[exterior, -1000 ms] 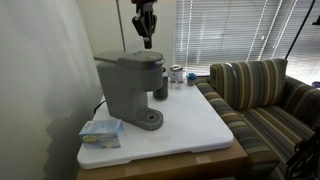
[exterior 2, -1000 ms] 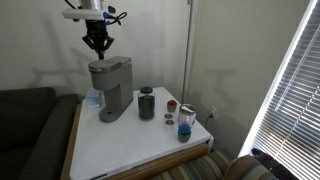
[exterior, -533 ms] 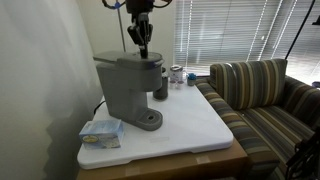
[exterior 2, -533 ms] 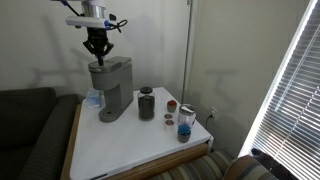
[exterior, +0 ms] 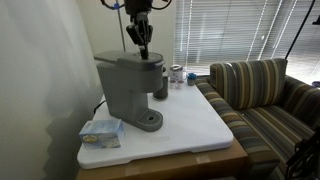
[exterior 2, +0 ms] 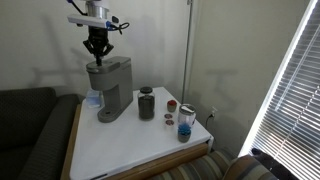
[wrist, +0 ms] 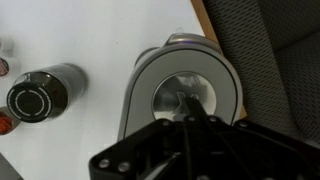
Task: Open the coffee maker
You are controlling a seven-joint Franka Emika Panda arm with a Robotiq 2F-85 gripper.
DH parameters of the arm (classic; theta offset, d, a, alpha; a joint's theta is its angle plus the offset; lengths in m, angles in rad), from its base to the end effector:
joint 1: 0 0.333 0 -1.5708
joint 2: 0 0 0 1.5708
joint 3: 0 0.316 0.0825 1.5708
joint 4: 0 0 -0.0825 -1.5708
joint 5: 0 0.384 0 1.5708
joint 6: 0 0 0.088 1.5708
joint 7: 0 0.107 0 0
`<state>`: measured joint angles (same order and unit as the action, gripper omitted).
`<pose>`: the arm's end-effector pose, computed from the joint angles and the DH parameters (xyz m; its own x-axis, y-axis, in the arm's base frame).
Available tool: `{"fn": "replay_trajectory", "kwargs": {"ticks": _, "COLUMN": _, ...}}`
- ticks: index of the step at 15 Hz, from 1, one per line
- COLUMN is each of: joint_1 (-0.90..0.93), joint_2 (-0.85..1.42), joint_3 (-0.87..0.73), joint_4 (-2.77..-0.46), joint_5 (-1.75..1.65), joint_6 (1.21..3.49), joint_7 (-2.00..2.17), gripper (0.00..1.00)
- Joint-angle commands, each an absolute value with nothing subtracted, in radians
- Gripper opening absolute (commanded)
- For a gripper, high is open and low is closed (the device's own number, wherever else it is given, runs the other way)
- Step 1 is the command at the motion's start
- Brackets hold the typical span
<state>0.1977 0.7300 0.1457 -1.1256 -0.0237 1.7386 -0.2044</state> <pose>0.7060 0.2173 0.3717 0.8610 0.5000 -0.0933 0.4922 -0.8653 -0.0950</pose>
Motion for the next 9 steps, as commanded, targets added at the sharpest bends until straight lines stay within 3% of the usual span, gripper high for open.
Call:
{"fn": "replay_trajectory", "kwargs": {"ticks": 1, "joint_1": 0.189, "joint_2": 0.88, "joint_3": 0.153, "joint_4": -0.94, "joint_5": 0.032, "joint_6": 1.56, "joint_7": -0.18, "gripper": 0.0}}
{"fn": "replay_trajectory", "kwargs": {"ticks": 9, "joint_1": 0.193, "joint_2": 1.043, "joint_3": 0.143, "joint_4": -0.655, "joint_5": 0.082, "joint_6": 1.334, "joint_7": -0.052, "gripper": 0.0}}
